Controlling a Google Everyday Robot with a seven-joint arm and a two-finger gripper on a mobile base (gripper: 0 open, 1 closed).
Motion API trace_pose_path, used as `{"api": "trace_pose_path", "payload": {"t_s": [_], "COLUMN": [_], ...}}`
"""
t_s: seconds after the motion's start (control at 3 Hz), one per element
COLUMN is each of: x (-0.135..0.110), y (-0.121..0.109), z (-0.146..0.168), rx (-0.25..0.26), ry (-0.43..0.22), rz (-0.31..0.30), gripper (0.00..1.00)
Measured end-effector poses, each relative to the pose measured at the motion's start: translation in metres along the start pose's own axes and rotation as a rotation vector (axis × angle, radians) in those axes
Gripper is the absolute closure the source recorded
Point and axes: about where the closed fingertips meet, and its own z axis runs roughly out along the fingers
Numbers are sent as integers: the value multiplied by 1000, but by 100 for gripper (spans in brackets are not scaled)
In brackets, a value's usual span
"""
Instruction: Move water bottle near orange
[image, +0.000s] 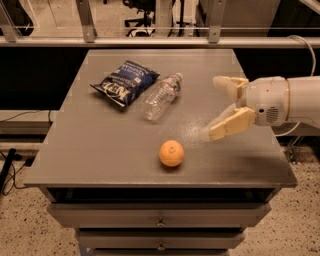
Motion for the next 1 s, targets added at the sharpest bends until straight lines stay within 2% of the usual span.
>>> {"api": "trace_pose_path", "payload": {"t_s": [0.67,1.0], "x": [11,21], "y": [-34,-52], "z": [-4,4], "rx": [108,195], "ry": [75,142], "rz": [2,7], "gripper": [0,0]}}
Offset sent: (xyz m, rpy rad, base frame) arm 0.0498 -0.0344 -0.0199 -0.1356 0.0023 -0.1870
